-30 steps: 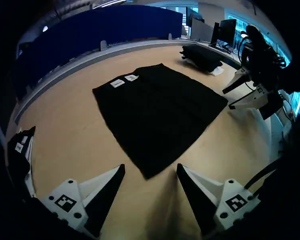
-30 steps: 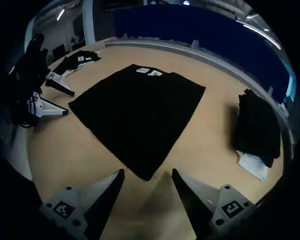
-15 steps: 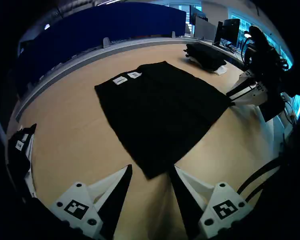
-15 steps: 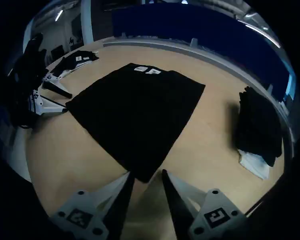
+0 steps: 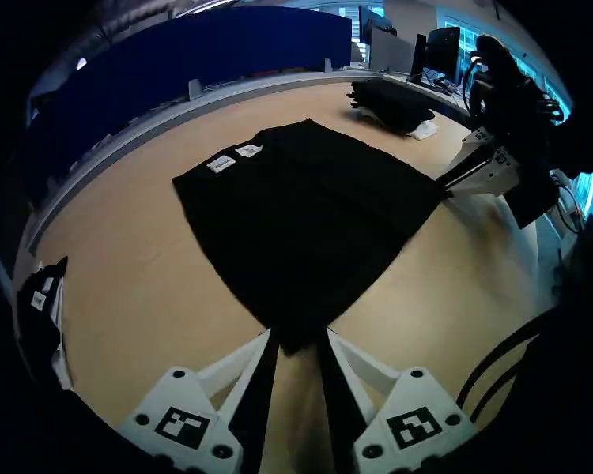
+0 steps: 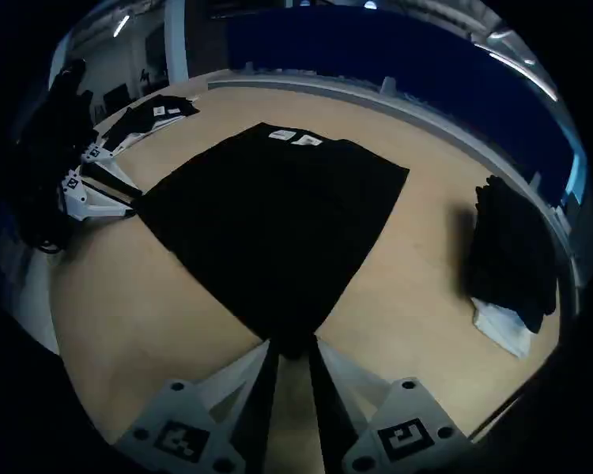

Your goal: Fold towel

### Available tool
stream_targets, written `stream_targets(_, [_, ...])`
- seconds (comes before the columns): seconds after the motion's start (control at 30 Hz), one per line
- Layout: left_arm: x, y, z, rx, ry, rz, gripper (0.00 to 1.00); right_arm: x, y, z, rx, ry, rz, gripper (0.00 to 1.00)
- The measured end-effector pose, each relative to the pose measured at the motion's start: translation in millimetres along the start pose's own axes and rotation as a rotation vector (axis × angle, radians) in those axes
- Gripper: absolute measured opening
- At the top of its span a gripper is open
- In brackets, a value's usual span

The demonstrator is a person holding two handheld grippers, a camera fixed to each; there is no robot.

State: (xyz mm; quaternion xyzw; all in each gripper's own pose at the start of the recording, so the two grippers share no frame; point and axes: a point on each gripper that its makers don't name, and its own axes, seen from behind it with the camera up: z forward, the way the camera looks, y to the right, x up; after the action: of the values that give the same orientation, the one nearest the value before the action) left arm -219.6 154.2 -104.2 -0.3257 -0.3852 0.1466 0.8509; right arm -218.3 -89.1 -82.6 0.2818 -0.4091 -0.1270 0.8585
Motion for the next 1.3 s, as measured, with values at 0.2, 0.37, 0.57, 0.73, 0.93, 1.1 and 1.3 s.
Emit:
stream_targets(0.2, [0.7,-1.0,0.1,0.010,-0.002,0.006,0.18,1.7,4.2,-0.5,-0.008,-0.007,-0.002,0.19])
stream_targets(0.37, [1.5,-4.4,1.2,0.029,-0.007,0.017,0.10,5.1,2.2,-2.4,0.013,0.000,0.011,0.18])
stream_targets(0.57, [6.2,-6.7,-1.4,0.039,-0.005,0.022,0.08,9.0,0.6,-5.5,0.016,0.008,0.006,0.18])
stream_targets(0.73, [9.2,-7.3,-5.2,0.039,-0.007,0.022,0.08,13.1,0.1,-8.5,0.018,0.015,0.010,0.18])
stream_targets(0.93, [16.4,-5.6,-14.2,0.043,-0.005,0.021,0.08,21.1,0.8,-16.6,0.015,0.027,0.017,0.18])
stream_targets(1.1, [23.2,-3.6,-23.9,0.040,-0.006,-0.001,0.08,30.0,2.0,-28.3,0.013,0.041,0.028,0.17])
stream_targets(1.3, [33.8,-0.4,-41.1,0.039,-0.003,-0.022,0.08,44.0,0.5,-48.2,0.011,0.064,0.040,0.17])
